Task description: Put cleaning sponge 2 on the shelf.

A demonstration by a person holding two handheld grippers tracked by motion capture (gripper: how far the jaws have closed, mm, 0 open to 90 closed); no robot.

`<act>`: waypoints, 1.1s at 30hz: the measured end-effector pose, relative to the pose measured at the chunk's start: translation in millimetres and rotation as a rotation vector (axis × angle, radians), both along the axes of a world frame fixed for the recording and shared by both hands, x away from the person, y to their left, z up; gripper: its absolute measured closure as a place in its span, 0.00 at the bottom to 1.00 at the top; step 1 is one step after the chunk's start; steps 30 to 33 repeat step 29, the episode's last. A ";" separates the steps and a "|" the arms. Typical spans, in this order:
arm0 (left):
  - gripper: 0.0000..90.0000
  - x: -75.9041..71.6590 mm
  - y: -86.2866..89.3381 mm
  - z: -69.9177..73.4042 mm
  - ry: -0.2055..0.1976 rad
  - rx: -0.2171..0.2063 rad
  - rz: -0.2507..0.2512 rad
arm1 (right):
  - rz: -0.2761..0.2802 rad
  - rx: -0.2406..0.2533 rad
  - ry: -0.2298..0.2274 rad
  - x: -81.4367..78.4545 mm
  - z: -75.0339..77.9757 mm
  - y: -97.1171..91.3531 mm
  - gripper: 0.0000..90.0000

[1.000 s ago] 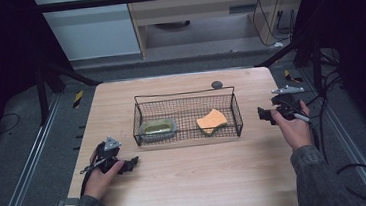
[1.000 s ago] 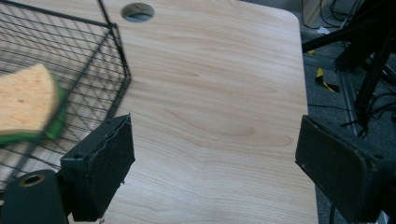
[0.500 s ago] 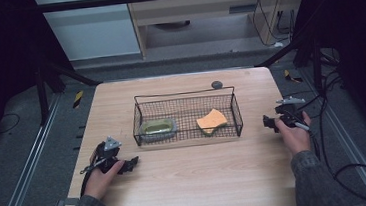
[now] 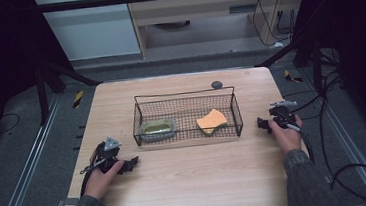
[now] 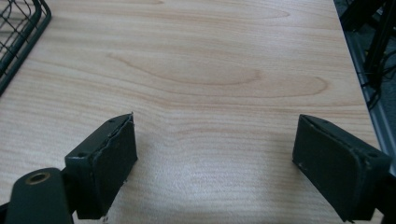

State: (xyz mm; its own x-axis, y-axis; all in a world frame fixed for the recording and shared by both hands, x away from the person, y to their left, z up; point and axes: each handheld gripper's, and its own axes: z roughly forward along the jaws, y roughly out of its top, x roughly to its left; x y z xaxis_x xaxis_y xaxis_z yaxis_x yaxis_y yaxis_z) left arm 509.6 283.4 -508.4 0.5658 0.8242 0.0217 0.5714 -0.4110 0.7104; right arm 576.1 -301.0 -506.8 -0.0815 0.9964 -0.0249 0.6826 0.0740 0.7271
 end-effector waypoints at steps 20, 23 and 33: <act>0.00 0.0 0.0 0.0 0.000 0.000 0.000 | -0.002 0.031 -0.011 -0.1 -3.9 5.1 0.10; 0.00 0.0 0.0 0.0 0.000 -0.001 0.000 | -0.039 0.037 -0.003 -0.4 -3.8 8.0 0.06; 0.00 0.4 0.1 0.0 0.000 0.000 -0.001 | -0.099 0.031 0.006 -0.1 -5.0 10.6 0.01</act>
